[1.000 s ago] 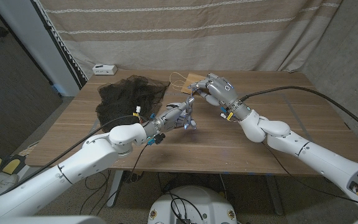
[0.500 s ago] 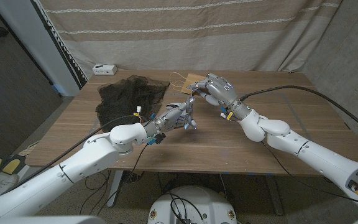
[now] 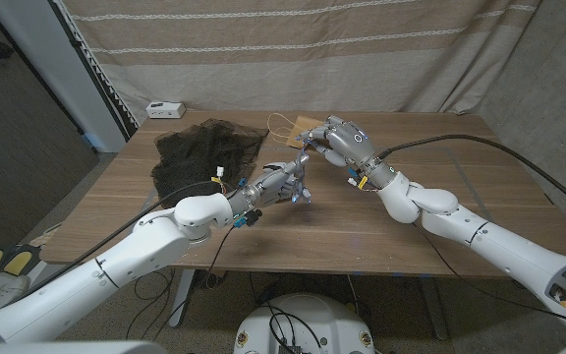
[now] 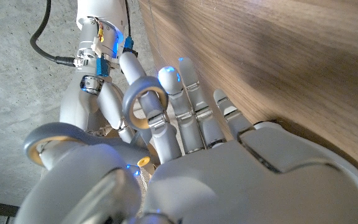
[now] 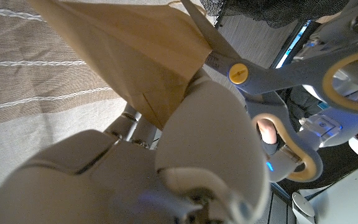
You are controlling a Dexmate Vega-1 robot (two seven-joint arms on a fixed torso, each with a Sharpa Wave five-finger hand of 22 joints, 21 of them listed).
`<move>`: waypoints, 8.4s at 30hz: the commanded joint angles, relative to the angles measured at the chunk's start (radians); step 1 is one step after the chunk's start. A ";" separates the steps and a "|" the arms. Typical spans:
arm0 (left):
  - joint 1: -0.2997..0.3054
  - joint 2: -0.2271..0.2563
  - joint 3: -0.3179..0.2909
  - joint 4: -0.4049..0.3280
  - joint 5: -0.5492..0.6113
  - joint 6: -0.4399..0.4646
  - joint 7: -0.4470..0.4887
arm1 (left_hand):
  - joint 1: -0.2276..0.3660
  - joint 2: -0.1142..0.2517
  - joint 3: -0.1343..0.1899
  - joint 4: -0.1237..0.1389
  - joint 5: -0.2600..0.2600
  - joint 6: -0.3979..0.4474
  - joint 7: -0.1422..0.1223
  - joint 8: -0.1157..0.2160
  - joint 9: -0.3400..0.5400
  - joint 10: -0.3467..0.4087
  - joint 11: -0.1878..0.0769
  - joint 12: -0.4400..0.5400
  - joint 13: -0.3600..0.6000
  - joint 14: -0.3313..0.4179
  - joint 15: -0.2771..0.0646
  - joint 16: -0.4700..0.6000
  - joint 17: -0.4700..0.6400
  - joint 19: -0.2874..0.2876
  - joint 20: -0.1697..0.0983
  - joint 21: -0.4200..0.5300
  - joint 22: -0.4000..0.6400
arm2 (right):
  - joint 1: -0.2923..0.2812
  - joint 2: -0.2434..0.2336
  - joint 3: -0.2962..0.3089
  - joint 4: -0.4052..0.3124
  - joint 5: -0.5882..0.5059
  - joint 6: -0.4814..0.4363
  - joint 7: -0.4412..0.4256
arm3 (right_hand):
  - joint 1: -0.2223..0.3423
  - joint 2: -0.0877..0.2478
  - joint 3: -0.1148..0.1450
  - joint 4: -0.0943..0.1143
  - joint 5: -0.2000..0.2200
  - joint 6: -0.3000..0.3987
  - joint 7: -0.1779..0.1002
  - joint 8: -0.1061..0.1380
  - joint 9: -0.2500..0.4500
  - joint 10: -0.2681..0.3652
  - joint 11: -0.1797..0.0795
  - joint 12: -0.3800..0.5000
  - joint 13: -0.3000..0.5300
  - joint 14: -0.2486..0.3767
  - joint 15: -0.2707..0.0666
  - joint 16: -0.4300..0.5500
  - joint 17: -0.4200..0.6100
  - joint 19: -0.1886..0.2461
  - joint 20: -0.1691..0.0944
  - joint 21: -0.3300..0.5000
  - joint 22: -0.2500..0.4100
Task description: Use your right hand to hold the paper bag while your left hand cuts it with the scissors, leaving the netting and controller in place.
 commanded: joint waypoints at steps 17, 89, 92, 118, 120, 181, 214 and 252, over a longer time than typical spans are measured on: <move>0.017 -0.015 0.002 0.002 -0.009 -0.014 0.013 | 0.136 0.096 0.058 -0.028 -0.014 0.098 0.120 0.157 -0.003 0.010 -0.014 0.025 0.012 0.004 -0.082 0.020 -0.007 0.002 -0.002 0.010 0.002 | -0.026 -0.018 0.019 -0.033 0.006 -0.010 0.013 | 0.001 0.005 0.001 0.007 0.007 0.008 0.002 -0.004 0.002 0.008 0.000 -0.005 0.006 0.008 -0.134 -0.005 0.003 -0.006 -0.154 0.010 -0.008; 0.075 -0.034 -0.011 0.037 0.057 -0.140 0.039 | 0.479 0.224 0.528 0.035 -0.186 -0.040 -0.003 0.380 0.323 -0.055 -0.117 0.052 0.064 -0.014 -0.139 -0.060 0.010 -0.008 -0.045 0.047 0.035 | -0.041 0.012 0.054 -0.066 0.058 -0.010 0.117 | -0.003 0.004 0.001 0.009 0.011 0.012 0.001 -0.017 0.003 0.016 0.000 -0.017 0.006 0.012 -0.134 -0.014 0.005 -0.005 -0.154 0.020 -0.032; 0.073 -0.030 -0.008 0.051 0.063 -0.154 0.021 | 0.476 0.222 0.531 0.035 -0.187 -0.046 -0.012 0.367 0.306 -0.055 -0.123 0.057 0.071 -0.014 -0.138 -0.062 0.010 -0.006 -0.044 0.048 0.035 | -0.040 0.016 0.048 -0.065 0.047 -0.017 0.116 | -0.003 0.004 0.001 0.009 0.011 0.012 0.001 -0.017 0.003 0.017 0.000 -0.018 0.006 0.013 -0.134 -0.014 0.006 -0.005 -0.154 0.020 -0.033; 0.142 0.027 -0.054 0.008 0.091 -0.182 0.056 | 0.254 0.011 0.430 0.056 -0.178 -0.043 -0.037 0.103 -0.064 -0.028 -0.129 -0.017 -0.093 0.023 -0.125 -0.110 -0.011 -0.002 -0.041 0.033 0.007 | -0.026 0.041 0.012 -0.081 0.008 -0.097 0.129 | -0.004 0.004 0.002 0.010 0.013 0.020 0.000 -0.019 0.004 0.021 -0.001 -0.022 0.007 0.014 -0.134 -0.018 0.007 -0.006 -0.154 0.021 -0.037; 0.145 0.030 -0.056 0.009 0.088 -0.183 0.052 | 0.236 -0.020 0.409 0.057 -0.168 -0.042 -0.033 0.085 -0.082 -0.031 -0.127 -0.011 -0.085 0.038 -0.133 -0.103 -0.009 -0.001 -0.039 0.031 0.006 | -0.023 0.046 0.007 -0.079 0.007 -0.101 0.130 | -0.005 0.004 0.002 0.010 0.013 0.019 0.000 -0.020 0.004 0.022 -0.001 -0.022 0.007 0.014 -0.134 -0.018 0.007 -0.006 -0.153 0.021 -0.037; 0.198 0.040 -0.080 0.011 0.060 -0.220 0.052 | 0.199 -0.079 0.281 0.056 -0.071 0.001 -0.014 -0.004 -0.081 -0.029 -0.105 -0.001 -0.109 0.051 -0.139 -0.103 0.014 0.007 -0.033 0.020 0.001 | -0.021 0.072 -0.013 -0.126 0.032 -0.321 0.234 | -0.007 0.002 0.002 0.008 0.013 0.014 0.023 -0.033 0.005 0.028 0.000 -0.033 0.006 0.024 -0.134 -0.028 0.007 -0.005 -0.152 0.020 -0.043; 0.246 0.063 -0.121 0.013 0.065 -0.270 0.058 | 0.212 -0.075 0.249 0.052 -0.053 0.017 -0.013 -0.020 -0.073 -0.028 -0.104 0.003 -0.116 0.053 -0.138 -0.105 0.021 0.009 -0.032 0.018 0.001 | -0.020 0.085 -0.020 -0.147 0.044 -0.354 0.234 | -0.009 -0.003 0.003 0.004 0.020 -0.210 0.141 -0.102 -0.002 0.036 0.000 -0.046 0.007 0.036 -0.135 -0.037 0.013 0.006 -0.150 0.010 -0.046; 0.343 0.082 -0.163 -0.022 0.087 -0.331 0.099 | 0.233 -0.053 0.195 0.055 -0.031 0.045 -0.009 -0.045 -0.065 -0.023 -0.099 0.017 -0.119 0.058 -0.139 -0.109 0.031 0.016 -0.035 0.016 0.001 | -0.061 0.067 -0.005 -0.206 0.020 -0.378 0.234 | -0.011 -0.003 0.002 0.003 0.024 -0.182 0.117 -0.084 -0.008 0.038 0.000 -0.051 0.007 0.038 -0.135 -0.043 0.016 0.008 -0.150 0.008 -0.045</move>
